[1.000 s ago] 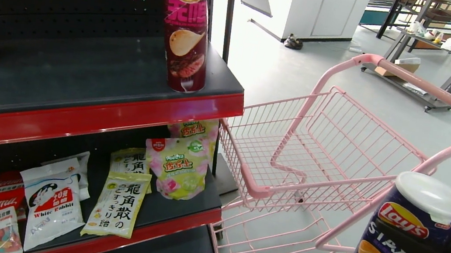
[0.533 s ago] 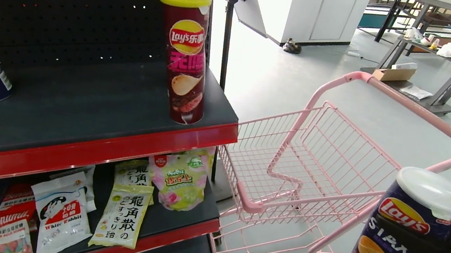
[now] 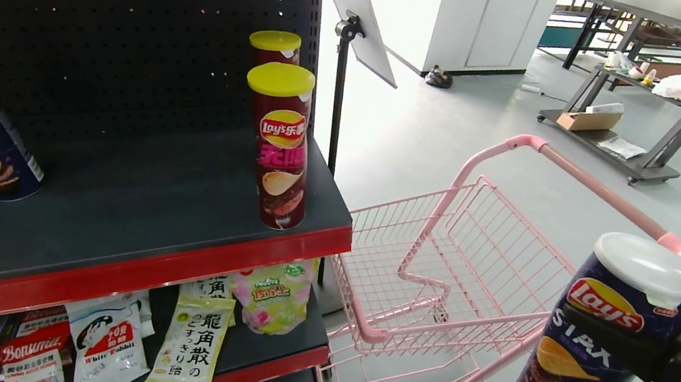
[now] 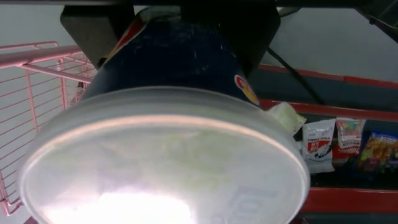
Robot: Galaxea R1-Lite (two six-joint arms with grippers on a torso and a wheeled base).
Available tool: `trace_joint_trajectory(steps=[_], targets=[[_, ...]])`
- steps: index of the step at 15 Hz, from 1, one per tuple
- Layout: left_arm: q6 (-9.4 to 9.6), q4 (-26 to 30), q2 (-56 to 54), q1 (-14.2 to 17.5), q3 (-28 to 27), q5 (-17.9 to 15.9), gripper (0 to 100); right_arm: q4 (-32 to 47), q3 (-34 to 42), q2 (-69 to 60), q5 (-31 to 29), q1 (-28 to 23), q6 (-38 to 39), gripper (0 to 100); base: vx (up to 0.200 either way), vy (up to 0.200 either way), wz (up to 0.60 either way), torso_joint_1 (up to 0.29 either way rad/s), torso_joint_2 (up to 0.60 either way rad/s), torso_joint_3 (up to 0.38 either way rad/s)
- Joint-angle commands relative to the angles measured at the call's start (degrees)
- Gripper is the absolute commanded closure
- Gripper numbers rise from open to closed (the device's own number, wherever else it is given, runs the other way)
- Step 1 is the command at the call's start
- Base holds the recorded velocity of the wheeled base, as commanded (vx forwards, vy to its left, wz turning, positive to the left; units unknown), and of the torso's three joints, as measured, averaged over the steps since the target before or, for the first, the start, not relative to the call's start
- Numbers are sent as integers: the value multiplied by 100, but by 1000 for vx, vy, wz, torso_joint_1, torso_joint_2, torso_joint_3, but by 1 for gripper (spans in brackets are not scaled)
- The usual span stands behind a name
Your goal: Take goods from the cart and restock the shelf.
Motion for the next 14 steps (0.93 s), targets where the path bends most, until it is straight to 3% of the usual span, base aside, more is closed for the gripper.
trace_joint_trajectory(steps=[1, 10, 14], targets=[[2, -7, 5, 0, 1, 1, 0, -1, -76, 96, 4, 2, -9, 100, 0, 0, 0, 178, -417, -266], [2, 2, 5, 0, 1, 1, 0, -10, -446, 509, 4, 11, -9, 100, 0, 0, 0, 162, -376, -223], [2, -7, 5, 0, 1, 1, 0, -388, -542, 904, 4, 11, -17, 100, -50, 0, 0, 29, -74, -38]])
